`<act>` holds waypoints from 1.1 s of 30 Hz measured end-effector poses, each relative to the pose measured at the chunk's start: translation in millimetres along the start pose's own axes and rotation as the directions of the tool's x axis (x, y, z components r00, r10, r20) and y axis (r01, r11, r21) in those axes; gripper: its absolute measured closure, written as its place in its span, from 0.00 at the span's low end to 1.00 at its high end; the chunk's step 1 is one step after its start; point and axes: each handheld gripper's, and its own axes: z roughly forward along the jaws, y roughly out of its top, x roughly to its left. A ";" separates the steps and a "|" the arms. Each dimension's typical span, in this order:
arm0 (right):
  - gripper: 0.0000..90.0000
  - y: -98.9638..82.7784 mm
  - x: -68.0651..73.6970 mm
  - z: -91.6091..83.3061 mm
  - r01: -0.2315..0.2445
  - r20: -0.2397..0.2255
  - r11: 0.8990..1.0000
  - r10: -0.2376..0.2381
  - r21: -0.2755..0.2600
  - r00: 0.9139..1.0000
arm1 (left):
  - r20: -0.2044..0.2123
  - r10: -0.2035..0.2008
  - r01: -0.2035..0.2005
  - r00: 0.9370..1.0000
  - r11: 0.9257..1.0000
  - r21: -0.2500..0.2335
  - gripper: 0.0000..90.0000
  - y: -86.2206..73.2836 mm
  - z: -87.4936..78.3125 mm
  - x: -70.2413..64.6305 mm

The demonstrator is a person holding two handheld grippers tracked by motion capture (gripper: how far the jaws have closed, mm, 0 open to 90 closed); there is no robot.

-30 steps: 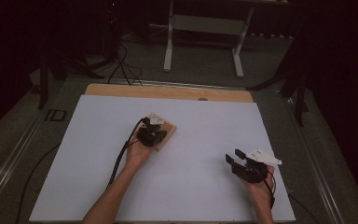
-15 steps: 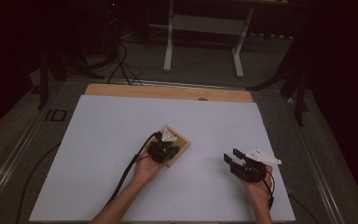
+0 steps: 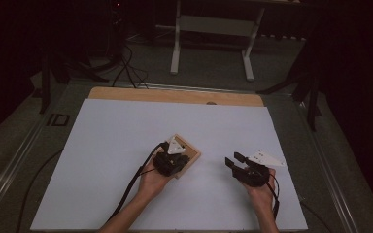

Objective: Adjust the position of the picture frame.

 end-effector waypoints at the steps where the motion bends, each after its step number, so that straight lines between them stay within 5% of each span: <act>1: 0.60 1.5 1.6 2.0 0.005 -0.003 1.000 -0.005 -0.001 1.000 | -0.003 0.008 -0.008 1.000 1.000 -0.002 0.94 -0.1 -2.6 -0.9; 10: 0.67 20.4 13.4 22.8 0.047 -0.012 0.999 -0.047 0.018 0.999 | 0.027 0.036 -0.035 0.999 0.998 -0.045 0.84 -8.5 -22.5 -10.1; 21: 0.76 49.9 28.2 53.8 0.132 -0.031 0.990 -0.131 0.052 0.991 | 0.060 0.087 -0.085 0.994 0.996 -0.025 0.79 -25.9 -25.5 -25.4; 29: 0.84 63.1 38.9 76.4 0.164 -0.060 0.985 -0.160 0.062 0.985 | 0.080 0.062 -0.061 0.995 0.998 -0.024 0.79 -35.4 -23.2 -25.3; 33: 0.97 60.2 47.8 101.5 0.188 -0.045 0.976 -0.184 0.111 0.982 | 0.084 0.048 -0.048 0.995 0.999 -0.008 0.84 -43.1 -21.4 -21.5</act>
